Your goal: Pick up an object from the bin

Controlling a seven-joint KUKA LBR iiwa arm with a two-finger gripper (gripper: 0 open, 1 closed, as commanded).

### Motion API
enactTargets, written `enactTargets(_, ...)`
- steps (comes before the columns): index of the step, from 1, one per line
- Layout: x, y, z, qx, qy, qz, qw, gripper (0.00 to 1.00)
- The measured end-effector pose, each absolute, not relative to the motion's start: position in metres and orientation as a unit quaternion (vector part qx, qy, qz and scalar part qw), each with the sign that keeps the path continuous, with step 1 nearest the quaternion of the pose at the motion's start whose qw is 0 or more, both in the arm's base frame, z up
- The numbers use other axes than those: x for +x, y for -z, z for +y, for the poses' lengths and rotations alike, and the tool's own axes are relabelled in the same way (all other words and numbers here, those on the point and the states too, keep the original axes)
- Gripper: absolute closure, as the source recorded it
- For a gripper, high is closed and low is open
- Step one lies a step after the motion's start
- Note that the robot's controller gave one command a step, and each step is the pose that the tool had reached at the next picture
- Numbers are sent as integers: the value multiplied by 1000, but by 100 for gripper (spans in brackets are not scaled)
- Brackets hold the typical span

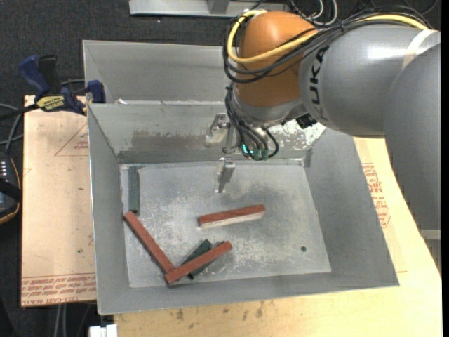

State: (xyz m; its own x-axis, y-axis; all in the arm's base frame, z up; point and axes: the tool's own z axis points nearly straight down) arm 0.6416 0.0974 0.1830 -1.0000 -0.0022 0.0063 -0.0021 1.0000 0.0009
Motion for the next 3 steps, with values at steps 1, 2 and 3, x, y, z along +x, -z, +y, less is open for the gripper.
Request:
enactTargets(1, 643, -188, 97, 0, 1, -1000, -1, 0)
enactTargets(2, 634, -168, 89, 38, 1, -999, -4, 0)
enactTargets(3, 605, -124, 66, 194, 1, -981, -1, 0)
